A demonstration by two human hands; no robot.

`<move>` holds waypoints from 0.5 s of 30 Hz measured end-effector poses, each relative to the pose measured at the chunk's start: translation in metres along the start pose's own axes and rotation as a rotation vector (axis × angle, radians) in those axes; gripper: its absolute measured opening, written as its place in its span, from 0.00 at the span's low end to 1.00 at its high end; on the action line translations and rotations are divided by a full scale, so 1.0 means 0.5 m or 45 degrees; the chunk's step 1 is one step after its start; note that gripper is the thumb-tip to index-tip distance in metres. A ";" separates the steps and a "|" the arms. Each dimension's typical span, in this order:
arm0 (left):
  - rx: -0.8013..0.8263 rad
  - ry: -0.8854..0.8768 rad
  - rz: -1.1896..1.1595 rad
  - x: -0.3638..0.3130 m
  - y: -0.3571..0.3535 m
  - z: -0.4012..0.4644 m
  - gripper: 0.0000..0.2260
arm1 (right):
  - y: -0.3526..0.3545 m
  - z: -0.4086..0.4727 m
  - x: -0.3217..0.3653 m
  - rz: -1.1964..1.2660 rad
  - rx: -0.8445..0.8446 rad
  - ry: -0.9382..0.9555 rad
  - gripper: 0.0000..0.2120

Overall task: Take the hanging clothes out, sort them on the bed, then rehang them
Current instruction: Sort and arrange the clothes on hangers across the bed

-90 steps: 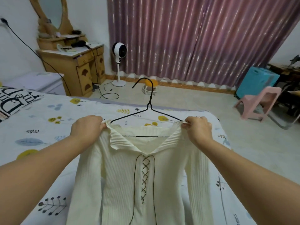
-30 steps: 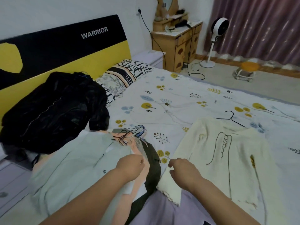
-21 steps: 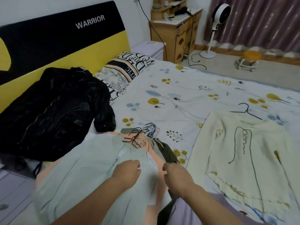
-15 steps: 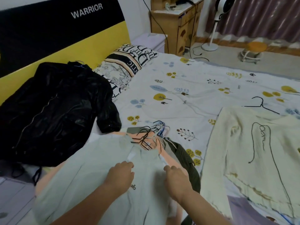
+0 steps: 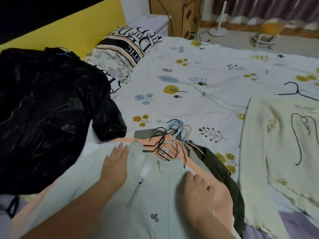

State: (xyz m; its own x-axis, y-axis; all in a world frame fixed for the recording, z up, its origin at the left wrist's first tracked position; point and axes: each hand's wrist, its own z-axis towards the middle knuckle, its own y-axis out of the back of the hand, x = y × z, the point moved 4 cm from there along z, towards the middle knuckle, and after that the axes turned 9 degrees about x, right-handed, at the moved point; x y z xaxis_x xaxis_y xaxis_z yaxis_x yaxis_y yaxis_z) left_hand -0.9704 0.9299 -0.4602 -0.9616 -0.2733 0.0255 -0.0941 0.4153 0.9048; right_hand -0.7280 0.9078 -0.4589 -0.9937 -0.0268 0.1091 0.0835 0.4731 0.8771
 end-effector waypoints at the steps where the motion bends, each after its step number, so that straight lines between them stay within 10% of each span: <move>1: -0.002 0.018 -0.001 0.004 -0.002 0.017 0.28 | -0.005 0.001 0.002 0.006 -0.015 -0.030 0.20; 15: -0.142 -0.069 0.032 0.046 0.114 -0.033 0.13 | 0.112 -0.114 0.010 0.627 -0.049 0.103 0.06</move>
State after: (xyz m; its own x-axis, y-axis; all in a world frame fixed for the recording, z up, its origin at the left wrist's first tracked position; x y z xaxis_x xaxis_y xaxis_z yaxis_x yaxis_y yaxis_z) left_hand -0.9938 0.9327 -0.4008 -0.9760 -0.2157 0.0289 -0.0431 0.3218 0.9458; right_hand -0.7243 0.8841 -0.3826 -0.8267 0.1223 0.5491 0.5454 0.4137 0.7290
